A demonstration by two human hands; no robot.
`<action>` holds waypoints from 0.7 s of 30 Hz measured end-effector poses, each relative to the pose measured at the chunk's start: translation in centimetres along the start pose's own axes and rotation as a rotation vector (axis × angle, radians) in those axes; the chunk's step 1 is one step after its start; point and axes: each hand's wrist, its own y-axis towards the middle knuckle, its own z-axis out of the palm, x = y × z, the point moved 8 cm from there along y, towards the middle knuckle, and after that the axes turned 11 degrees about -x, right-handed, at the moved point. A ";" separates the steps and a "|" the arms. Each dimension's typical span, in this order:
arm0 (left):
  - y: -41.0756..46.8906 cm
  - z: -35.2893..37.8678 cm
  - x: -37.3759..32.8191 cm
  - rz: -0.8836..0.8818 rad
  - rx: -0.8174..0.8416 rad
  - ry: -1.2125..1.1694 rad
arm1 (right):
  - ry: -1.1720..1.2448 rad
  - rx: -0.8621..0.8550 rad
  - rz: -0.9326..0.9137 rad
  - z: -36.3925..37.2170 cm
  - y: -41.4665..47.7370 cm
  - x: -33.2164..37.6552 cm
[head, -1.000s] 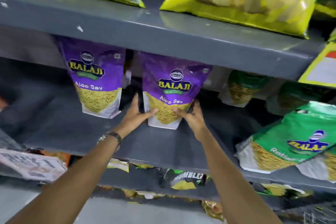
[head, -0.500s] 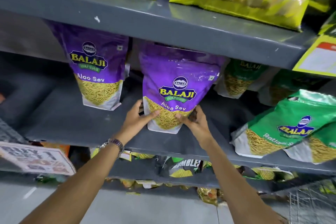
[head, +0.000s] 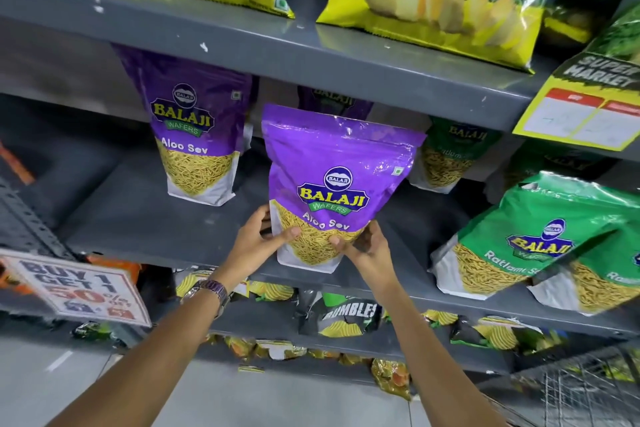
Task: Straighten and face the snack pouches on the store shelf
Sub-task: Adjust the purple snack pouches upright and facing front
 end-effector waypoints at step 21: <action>-1.4 -3.3 0.2 0.069 -0.172 -0.174 | 0.071 -0.414 -0.181 -1.6 -5.5 0.7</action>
